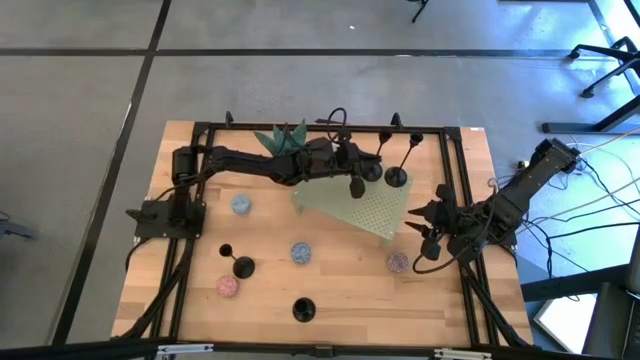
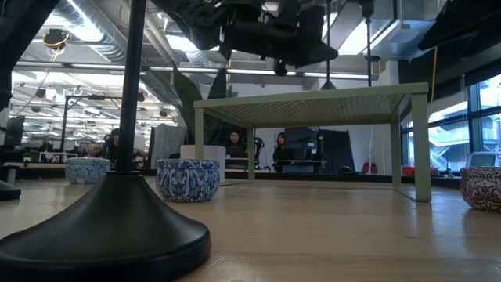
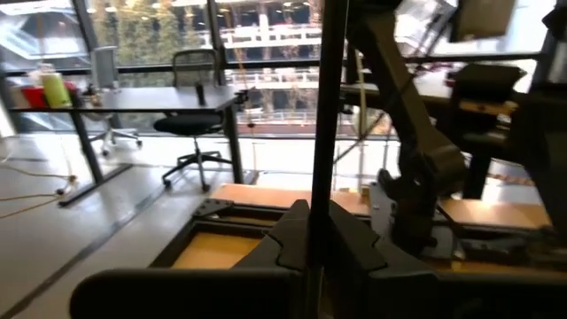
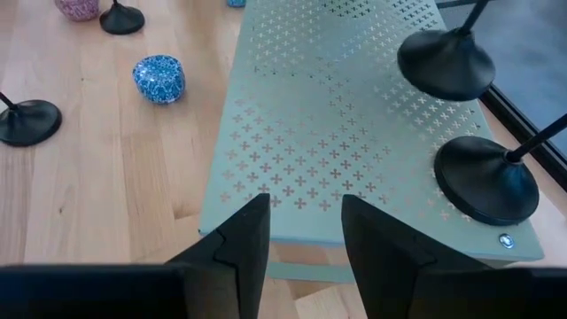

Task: Stock candles and holders on shelf
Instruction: Align the black candle holder with the other black candle holder on the shelf

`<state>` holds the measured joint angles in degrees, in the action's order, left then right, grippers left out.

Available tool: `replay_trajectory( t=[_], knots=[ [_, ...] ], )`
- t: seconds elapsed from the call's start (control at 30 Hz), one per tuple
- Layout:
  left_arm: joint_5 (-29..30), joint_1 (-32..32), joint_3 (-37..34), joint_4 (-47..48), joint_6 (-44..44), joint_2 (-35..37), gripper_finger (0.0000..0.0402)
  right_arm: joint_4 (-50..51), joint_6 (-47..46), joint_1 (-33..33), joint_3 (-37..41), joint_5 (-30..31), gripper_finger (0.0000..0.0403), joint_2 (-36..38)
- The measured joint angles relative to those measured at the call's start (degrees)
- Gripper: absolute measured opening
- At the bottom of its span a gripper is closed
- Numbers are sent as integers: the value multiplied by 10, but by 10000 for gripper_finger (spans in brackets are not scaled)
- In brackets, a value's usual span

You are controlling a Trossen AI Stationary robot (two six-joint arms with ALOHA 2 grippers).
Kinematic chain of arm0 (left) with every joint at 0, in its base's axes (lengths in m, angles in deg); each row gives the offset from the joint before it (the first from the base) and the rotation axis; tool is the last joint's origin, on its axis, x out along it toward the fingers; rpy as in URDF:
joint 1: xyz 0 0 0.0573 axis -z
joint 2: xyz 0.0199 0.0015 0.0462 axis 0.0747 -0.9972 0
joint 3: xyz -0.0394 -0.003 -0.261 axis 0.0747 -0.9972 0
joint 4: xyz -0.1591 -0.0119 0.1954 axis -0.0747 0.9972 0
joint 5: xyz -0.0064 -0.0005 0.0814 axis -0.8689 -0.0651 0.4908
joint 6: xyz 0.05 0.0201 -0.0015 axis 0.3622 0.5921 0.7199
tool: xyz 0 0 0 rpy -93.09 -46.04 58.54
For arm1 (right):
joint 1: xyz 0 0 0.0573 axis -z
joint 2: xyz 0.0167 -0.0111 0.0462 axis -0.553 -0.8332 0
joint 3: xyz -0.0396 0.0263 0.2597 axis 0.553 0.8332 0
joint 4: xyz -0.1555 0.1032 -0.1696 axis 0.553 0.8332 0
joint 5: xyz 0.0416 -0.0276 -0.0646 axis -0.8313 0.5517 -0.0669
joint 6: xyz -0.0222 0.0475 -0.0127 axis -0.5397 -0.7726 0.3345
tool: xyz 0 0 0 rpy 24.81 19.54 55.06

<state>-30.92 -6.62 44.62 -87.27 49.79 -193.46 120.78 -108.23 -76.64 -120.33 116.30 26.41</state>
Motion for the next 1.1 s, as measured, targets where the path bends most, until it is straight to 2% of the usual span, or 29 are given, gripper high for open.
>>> replay_trajectory(
  t=[0.17, 0.47, 0.83, 1.1],
  knots=[
    [30, 0, 0, -6, -9, -15, 13, 0, 0, 0, 0, 0, 146, 0],
    [42, -3, 0, -59, -10, -47, 13, -5, 0, 0, 0, 0, 146, 0],
    [27, -2, 0, -38, -20, -47, 15, -5, 0, 0, 0, 0, 146, 0],
    [-6, -9, 0, -34, -20, -47, 45, -5, 0, 0, 0, 0, 146, 0]
  ],
)
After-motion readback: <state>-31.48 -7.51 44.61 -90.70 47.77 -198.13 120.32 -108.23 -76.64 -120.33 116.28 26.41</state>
